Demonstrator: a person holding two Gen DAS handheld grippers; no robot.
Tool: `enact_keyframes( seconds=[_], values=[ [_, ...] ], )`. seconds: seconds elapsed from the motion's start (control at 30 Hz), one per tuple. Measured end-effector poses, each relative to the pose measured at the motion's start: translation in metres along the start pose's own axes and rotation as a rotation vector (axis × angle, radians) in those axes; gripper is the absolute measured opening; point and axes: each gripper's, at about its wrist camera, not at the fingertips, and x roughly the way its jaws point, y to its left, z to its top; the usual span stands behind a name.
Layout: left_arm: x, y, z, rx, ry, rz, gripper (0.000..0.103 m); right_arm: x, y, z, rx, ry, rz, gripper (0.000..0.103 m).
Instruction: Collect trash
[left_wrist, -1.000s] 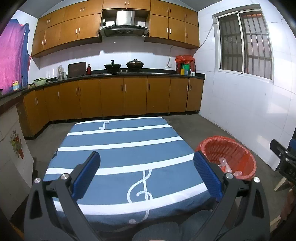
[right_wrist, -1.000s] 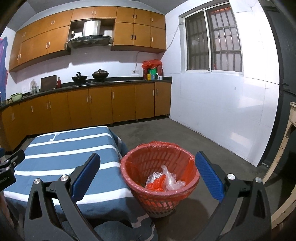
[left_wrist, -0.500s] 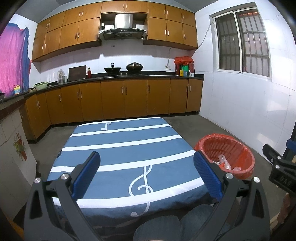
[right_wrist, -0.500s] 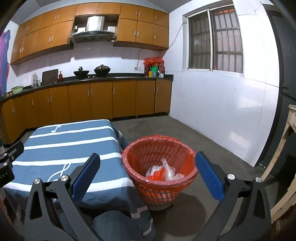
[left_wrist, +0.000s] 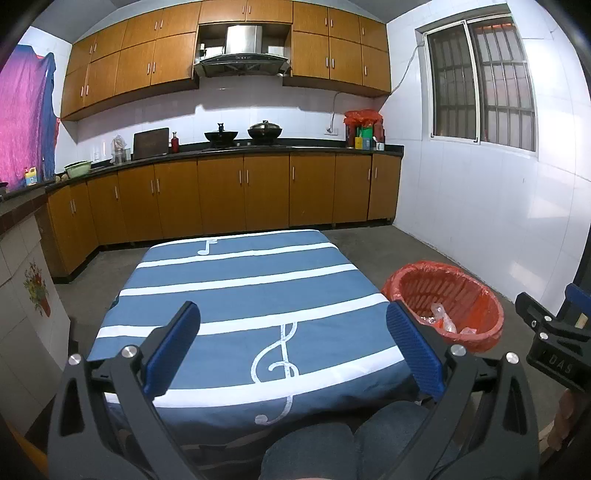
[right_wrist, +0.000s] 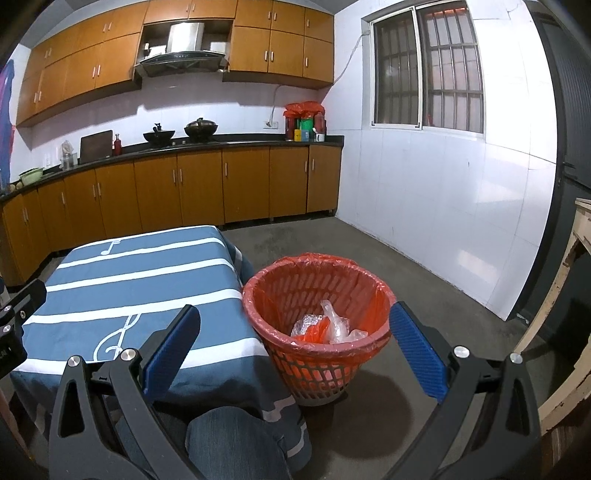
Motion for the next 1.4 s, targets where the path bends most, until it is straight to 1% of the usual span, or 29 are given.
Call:
enact_keyframes(
  seconds=[0.27,1.4],
  values=[
    [-0.0012,-0.0013,0.0013,-0.004,-0.007,-0.008,0.099,-0.0011,0.0009,-0.0009,-0.003,-0.001,0.002,0.101],
    [0.0015,-0.0011,-0.0022,-0.014,0.008,-0.009,0.099,0.0023,0.0013,-0.0035,-0.002,0.011,0.005,0.101]
  ],
)
